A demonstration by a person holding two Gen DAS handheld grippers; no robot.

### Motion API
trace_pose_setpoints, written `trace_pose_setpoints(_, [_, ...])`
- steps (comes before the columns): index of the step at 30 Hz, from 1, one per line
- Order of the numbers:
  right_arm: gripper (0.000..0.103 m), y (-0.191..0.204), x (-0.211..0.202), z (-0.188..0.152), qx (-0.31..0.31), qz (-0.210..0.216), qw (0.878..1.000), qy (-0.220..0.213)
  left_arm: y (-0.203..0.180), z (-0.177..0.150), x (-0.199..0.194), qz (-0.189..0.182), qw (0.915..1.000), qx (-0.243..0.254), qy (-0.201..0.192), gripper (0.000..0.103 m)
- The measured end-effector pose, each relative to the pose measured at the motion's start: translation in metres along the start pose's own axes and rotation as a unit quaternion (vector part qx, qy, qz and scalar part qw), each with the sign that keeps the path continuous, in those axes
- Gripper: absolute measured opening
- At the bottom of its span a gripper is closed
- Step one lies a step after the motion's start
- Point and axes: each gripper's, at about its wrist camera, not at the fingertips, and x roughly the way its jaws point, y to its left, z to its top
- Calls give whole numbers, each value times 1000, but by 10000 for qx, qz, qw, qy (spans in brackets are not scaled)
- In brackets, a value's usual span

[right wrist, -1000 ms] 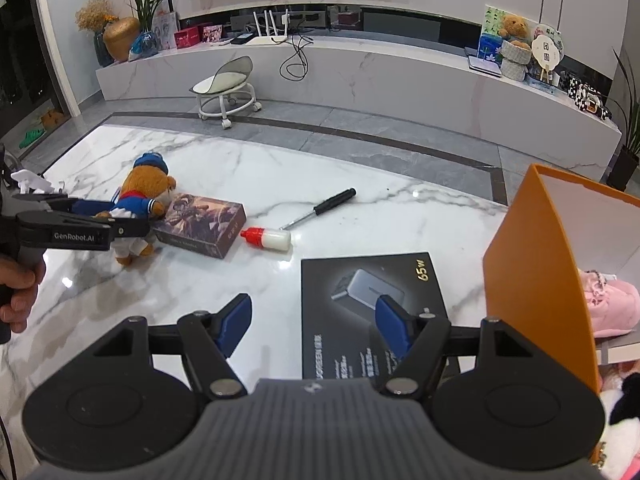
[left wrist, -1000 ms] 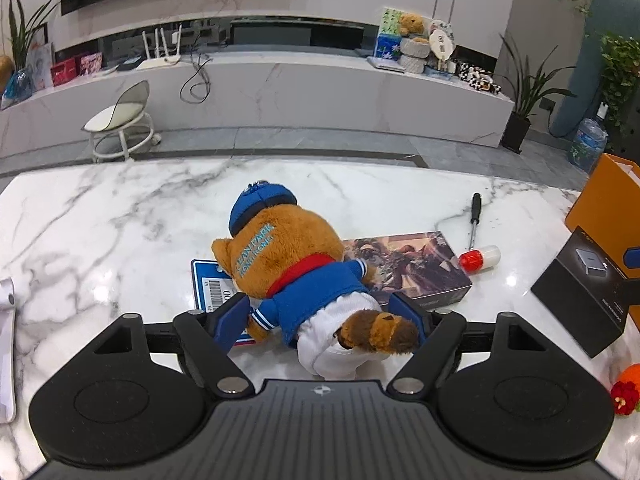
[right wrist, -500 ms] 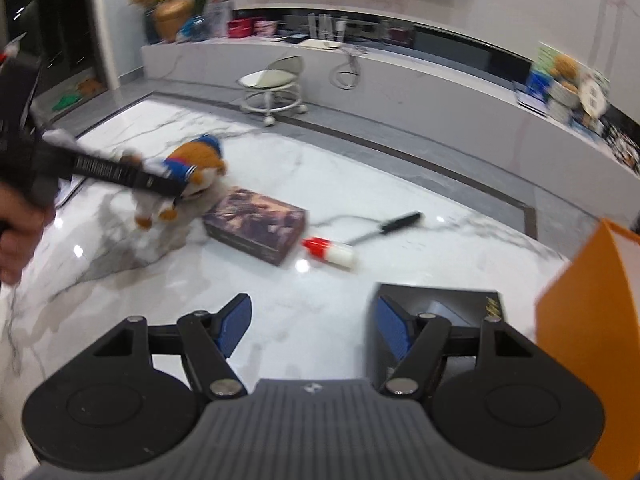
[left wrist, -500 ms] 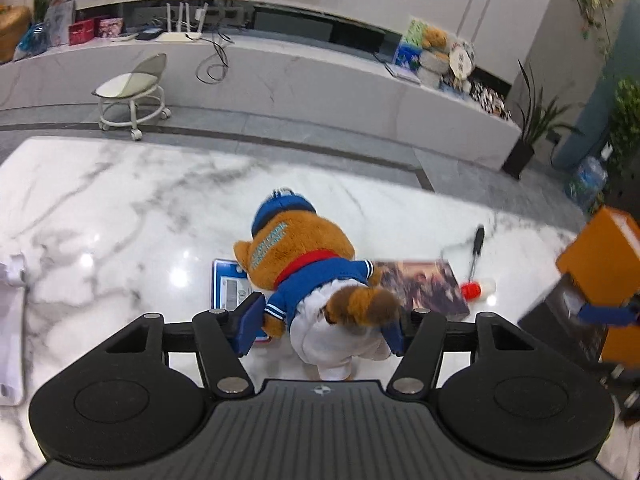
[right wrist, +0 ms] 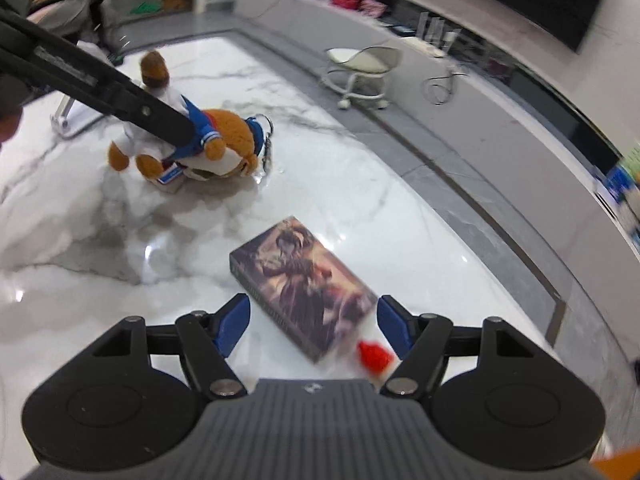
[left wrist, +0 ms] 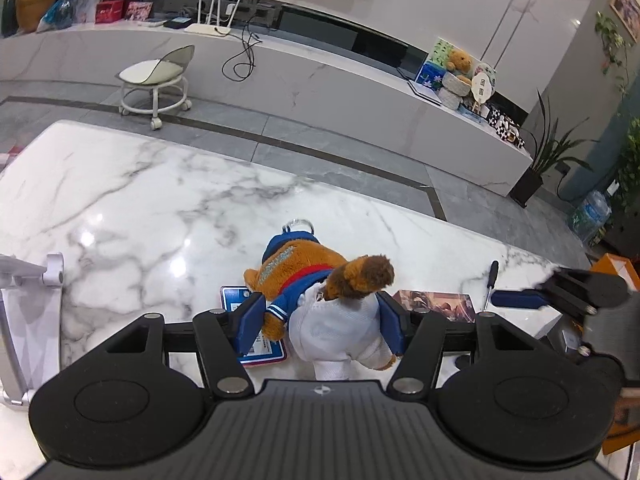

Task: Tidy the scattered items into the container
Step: 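Grasp the brown plush bear in sailor outfit with the left tool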

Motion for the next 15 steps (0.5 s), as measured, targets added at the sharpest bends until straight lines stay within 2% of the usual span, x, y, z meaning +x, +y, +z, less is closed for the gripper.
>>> trace_pose_setpoints(5, [86,-7,17,15,-199,305,9993,97,2,0,3,-34,9999,53,109,69])
trace_pose_setpoints(8, [87,-7,28,19,-354,512,9978,248,4,-1,9,-51,9996,76,268,69])
trace_pose_setpoints(11, [87,-2,38,19,-569,539,9960,428,5,-4,16,-65,9989,108,454,71])
trace_pose_setpoints(15, [87,0,39,15,-454,557,9964,456,4,-9,25,-4,9978,150,638,74])
